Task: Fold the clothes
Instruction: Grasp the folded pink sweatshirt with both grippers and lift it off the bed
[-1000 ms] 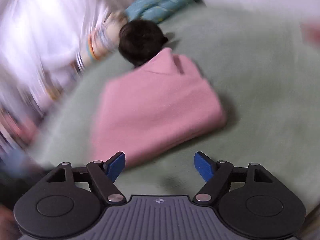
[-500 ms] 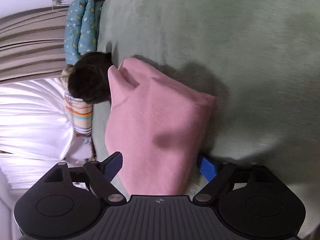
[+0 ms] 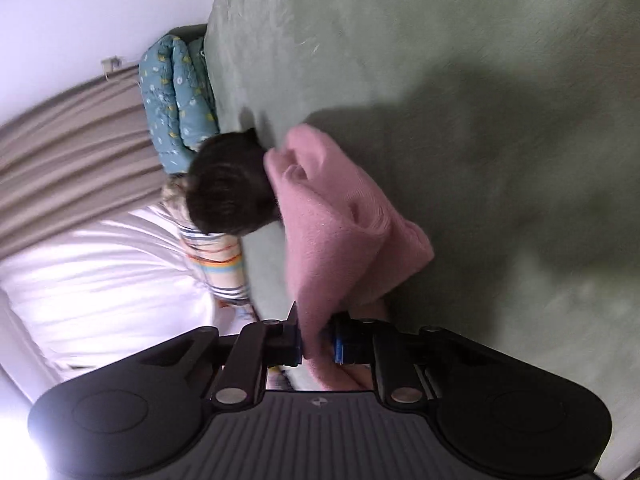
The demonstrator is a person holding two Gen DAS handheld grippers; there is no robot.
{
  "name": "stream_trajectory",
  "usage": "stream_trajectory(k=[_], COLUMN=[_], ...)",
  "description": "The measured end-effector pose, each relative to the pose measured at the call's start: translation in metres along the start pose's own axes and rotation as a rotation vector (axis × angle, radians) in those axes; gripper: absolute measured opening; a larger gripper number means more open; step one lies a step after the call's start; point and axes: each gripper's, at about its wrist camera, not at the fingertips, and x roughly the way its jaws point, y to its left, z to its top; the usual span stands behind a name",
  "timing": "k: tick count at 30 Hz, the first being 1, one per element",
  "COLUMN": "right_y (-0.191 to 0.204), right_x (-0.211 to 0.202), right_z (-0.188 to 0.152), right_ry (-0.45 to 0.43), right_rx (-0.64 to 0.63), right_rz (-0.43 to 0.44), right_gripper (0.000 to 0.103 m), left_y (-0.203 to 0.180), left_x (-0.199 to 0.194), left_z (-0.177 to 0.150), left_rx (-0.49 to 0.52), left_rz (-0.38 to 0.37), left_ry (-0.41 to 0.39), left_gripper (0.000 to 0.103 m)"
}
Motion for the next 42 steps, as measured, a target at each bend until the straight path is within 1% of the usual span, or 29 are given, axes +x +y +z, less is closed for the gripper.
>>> stream_trajectory(k=[2, 4, 6, 9, 11, 12, 13, 14, 16, 17, 19, 20, 21, 22, 23, 24, 25, 26, 27, 29, 31, 32, 35, 37, 38, 39, 40, 41, 42], right_y=[0.011, 0.015, 0.017, 0.013, 0.010, 0.009, 0.008, 0.004, -0.005, -0.006, -0.009, -0.010, -0.011, -0.013, -0.020, -0.025, -0.030, -0.035, -0.040, -0.034, -0.028, -0.022, -0.014, -0.010, -0.009, -0.008, -0.007, -0.005, -0.004], right_x=[0.001, 0.000, -0.001, -0.007, -0.010, -0.011, -0.013, -0.014, -0.016, -0.017, -0.018, -0.026, -0.034, -0.037, -0.055, -0.061, -0.066, -0.067, -0.068, -0.055, -0.045, -0.030, -0.003, 0.010, 0.018, 0.023, 0.024, 0.026, 0.026], right_z=[-0.002, -0.003, -0.002, -0.001, 0.000, 0.001, 0.000, 0.001, 0.004, 0.006, 0.009, 0.012, 0.015, 0.014, 0.027, 0.032, 0.036, 0.044, 0.052, 0.055, 0.054, 0.054, 0.053, 0.051, 0.049, 0.047, 0.044, 0.041, 0.040], right_ry=[0.020, 0.033, 0.049, 0.053, 0.048, 0.047, 0.047, 0.052, 0.078, 0.093, 0.122, 0.123, 0.124, 0.119, 0.079, 0.071, 0.065, 0.068, 0.072, 0.107, 0.115, 0.120, 0.134, 0.133, 0.108, 0.080, 0.068, 0.048, 0.045], right_rx=[-0.007, -0.003, 0.016, 0.031, 0.032, 0.028, 0.025, 0.024, 0.001, -0.029, -0.092, -0.163, -0.232, -0.234, -0.212, -0.182, -0.152, -0.090, -0.030, -0.045, -0.074, -0.095, -0.080, -0.077, -0.066, -0.061, -0.066, -0.097, -0.109], right_rz=[-0.006, 0.003, 0.015, 0.024, 0.030, 0.031, 0.031, 0.032, 0.030, 0.011, -0.027, -0.076, -0.124, -0.127, -0.128, -0.125, -0.119, -0.096, -0.074, -0.071, -0.105, -0.150, -0.188, -0.193, -0.201, -0.208, -0.200, -0.157, -0.151], right_gripper=[0.013, 0.013, 0.013, 0.012, 0.011, 0.011, 0.011, 0.011, 0.012, 0.018, 0.036, 0.053, 0.061, 0.064, 0.071, 0.076, 0.076, 0.078, 0.081, 0.087, 0.087, 0.088, 0.091, 0.091, 0.090, 0.078, 0.060, 0.023, 0.018], left_y=[0.007, 0.016, 0.020, 0.017, 0.015, 0.016, 0.018, 0.019, 0.017, 0.017, 0.016, 0.017, 0.017, 0.017, 0.017, 0.015, 0.015, 0.012, 0.008, 0.000, -0.005, -0.007, -0.009, -0.009, -0.009, -0.007, -0.006, -0.007, -0.009], left_x=[0.017, 0.037, 0.048, 0.076, 0.084, 0.090, 0.094, 0.094, 0.093, 0.093, 0.095, 0.096, 0.098, 0.099, 0.099, 0.100, 0.100, 0.100, 0.101, 0.103, 0.106, 0.107, 0.109, 0.111, 0.113, 0.110, 0.109, 0.109, 0.109], left_z=[0.012, 0.025, 0.032, 0.045, 0.049, 0.053, 0.055, 0.057, 0.058, 0.058, 0.057, 0.057, 0.058, 0.059, 0.060, 0.061, 0.062, 0.063, 0.064, 0.068, 0.072, 0.075, 0.076, 0.076, 0.076, 0.076, 0.076, 0.077, 0.079], left_rx=[-0.037, -0.128, -0.177, -0.235, -0.251, -0.287, -0.314, -0.317, -0.296, -0.300, -0.333, -0.354, -0.400, -0.449, -0.489, -0.547, -0.577, -0.594, -0.611, -0.640, -0.661, -0.670, -0.678, -0.684, -0.690, -0.692, -0.681, -0.664, -0.609], left_rz=[-0.031, -0.110, -0.159, -0.192, -0.204, -0.220, -0.220, -0.212, -0.188, -0.176, -0.156, -0.152, -0.142, -0.131, -0.123, -0.108, -0.099, -0.089, -0.074, -0.049, -0.033, -0.025, -0.019, -0.020, -0.022, -0.023, -0.022, -0.019, -0.004], left_ry=[0.028, 0.047, 0.066, 0.118, 0.136, 0.140, 0.141, 0.140, 0.134, 0.135, 0.143, 0.147, 0.154, 0.160, 0.164, 0.170, 0.172, 0.174, 0.177, 0.185, 0.197, 0.202, 0.207, 0.208, 0.208, 0.209, 0.209, 0.208, 0.204], left_gripper=[0.076, 0.076, 0.075, 0.075, 0.075, 0.067, 0.047, 0.039, 0.037, 0.036, 0.036, 0.036, 0.036, 0.036, 0.036, 0.036, 0.036, 0.036, 0.036, 0.036, 0.036, 0.036, 0.036, 0.036, 0.036, 0.036, 0.036, 0.036, 0.036])
